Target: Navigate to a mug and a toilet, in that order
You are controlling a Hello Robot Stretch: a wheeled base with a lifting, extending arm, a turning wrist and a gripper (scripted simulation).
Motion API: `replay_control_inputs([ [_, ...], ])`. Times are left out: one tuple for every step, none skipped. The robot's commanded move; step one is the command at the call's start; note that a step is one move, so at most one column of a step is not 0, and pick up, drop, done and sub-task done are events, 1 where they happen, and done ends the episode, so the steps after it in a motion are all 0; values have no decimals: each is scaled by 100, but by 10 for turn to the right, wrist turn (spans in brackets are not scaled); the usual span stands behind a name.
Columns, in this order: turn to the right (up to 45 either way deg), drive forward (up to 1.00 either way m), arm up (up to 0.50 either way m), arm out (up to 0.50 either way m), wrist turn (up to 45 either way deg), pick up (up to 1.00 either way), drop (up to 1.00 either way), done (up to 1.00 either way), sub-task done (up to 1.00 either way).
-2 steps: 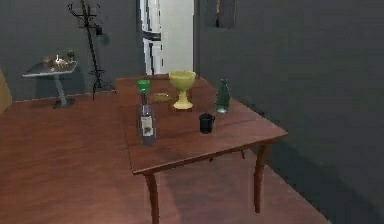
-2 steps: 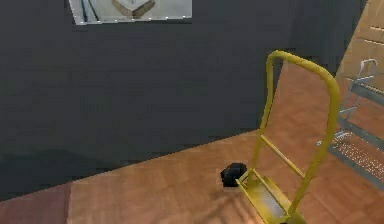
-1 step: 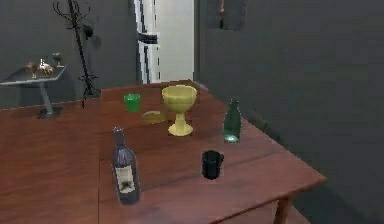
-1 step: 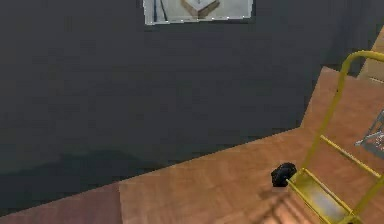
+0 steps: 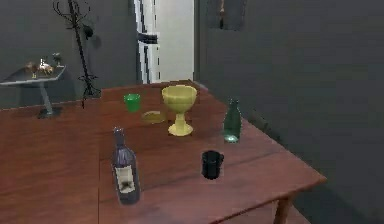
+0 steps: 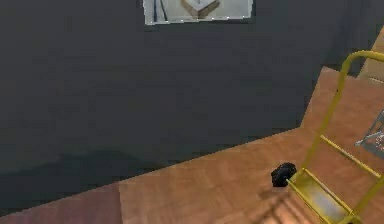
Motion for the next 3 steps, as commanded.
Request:
replay_control_inputs([
  [-450,0,0,0,0,0,0,0,0],
  [-450,0,0,0,0,0,0,0,0],
  [-450,0,0,0,0,0,0,0,0],
])
